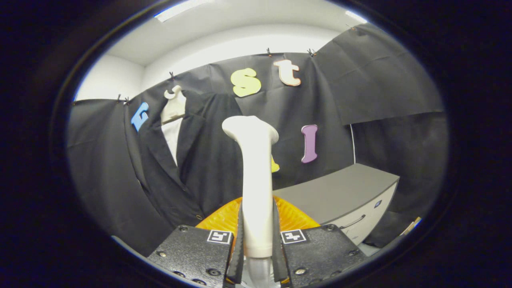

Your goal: Iron the clothes twice with a garment steamer, once on the left side and once on the right side.

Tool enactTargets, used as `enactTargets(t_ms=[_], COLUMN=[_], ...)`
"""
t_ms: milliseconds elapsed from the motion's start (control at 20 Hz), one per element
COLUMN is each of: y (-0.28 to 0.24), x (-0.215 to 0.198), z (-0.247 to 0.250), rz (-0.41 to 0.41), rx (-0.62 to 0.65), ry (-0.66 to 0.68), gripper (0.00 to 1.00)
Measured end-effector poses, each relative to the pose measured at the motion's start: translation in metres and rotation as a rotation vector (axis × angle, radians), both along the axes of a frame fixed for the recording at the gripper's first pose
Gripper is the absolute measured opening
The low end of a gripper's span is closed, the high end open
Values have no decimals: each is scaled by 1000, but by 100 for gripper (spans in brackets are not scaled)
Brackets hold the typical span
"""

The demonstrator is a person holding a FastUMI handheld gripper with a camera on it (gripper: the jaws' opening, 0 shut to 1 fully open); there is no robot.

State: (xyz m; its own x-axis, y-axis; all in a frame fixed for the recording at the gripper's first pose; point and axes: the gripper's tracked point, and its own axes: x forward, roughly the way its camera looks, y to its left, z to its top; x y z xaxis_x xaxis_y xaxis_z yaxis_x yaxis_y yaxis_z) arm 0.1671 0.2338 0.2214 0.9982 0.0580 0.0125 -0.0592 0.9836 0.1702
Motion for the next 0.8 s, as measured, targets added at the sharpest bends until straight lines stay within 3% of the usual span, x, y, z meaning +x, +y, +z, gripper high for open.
enactTargets(t_ms=[500,800], y=[59,89], x=[32,63], z=[78,107], rz=[15,54], rx=[-32,-66], ry=[-251,-320], gripper=[31,31])
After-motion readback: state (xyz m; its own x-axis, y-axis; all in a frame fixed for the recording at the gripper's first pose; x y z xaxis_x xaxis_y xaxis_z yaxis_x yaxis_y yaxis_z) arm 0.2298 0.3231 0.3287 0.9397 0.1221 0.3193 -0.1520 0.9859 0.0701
